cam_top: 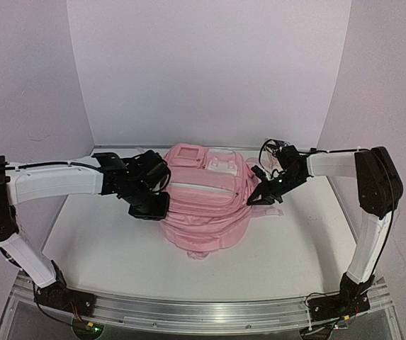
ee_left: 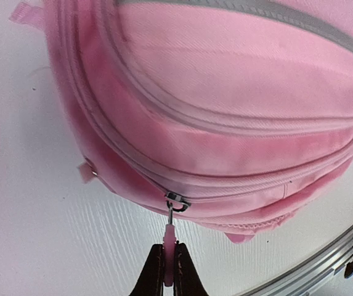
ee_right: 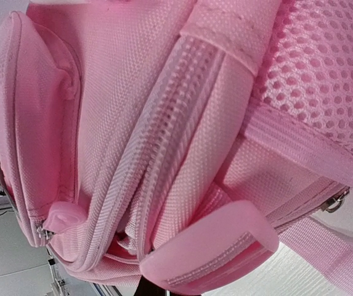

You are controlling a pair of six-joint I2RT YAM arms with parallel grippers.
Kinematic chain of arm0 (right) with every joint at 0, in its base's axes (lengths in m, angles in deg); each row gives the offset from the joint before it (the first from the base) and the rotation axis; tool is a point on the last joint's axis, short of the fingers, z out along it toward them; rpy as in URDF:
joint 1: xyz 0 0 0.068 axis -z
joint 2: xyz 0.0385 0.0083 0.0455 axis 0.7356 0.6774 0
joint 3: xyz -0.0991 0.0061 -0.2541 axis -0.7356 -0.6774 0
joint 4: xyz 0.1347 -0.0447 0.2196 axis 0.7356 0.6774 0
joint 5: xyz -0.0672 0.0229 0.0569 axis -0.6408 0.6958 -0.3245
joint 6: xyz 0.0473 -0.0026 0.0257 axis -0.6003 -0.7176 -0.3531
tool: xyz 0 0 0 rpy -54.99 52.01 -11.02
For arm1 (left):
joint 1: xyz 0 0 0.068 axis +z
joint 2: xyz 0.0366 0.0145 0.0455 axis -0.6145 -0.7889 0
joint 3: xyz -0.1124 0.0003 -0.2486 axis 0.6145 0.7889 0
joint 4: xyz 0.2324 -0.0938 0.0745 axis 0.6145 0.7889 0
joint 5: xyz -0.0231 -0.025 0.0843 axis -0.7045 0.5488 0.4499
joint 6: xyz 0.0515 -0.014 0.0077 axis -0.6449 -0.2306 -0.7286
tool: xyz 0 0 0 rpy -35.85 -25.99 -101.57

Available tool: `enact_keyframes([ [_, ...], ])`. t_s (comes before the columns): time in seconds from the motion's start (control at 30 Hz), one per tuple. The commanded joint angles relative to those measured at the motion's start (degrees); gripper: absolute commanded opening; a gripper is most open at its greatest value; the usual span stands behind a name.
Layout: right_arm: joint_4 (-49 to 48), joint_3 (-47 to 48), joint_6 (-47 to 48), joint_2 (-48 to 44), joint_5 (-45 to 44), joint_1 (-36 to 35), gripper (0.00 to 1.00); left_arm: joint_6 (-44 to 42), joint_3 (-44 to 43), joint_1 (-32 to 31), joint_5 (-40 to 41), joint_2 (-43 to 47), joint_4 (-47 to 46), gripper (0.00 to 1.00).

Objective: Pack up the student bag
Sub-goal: Unzip the student bag at the center of the board.

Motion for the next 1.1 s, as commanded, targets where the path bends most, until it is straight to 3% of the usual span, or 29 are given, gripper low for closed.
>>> enact_keyframes([
  [0.0, 4.61, 0.29, 4.19, -1.78, -9.78, 2.64, 0.0, 1.86, 4.7, 4.38, 7.65, 6.8, 7.89, 0.0],
  [0.3, 6.65, 2.24, 10.54, -1.96, -12.69, 2.56, 0.0, -8.85, 3.23, 5.88, 8.69, 5.43, -5.75, 0.0],
  [0.67, 8.94, 0.64, 19.17, -1.59, -19.87, 2.55, 0.0, -16.53, 14.6, 19.77, 8.28, 14.84, -20.17, 0.0],
  [1.07, 11.72, 2.28, 24.06, 0.52, -22.57, 2.57, 0.0, -24.75, 3.98, 24.09, 1.7, -3.38, -30.69, 0.0],
])
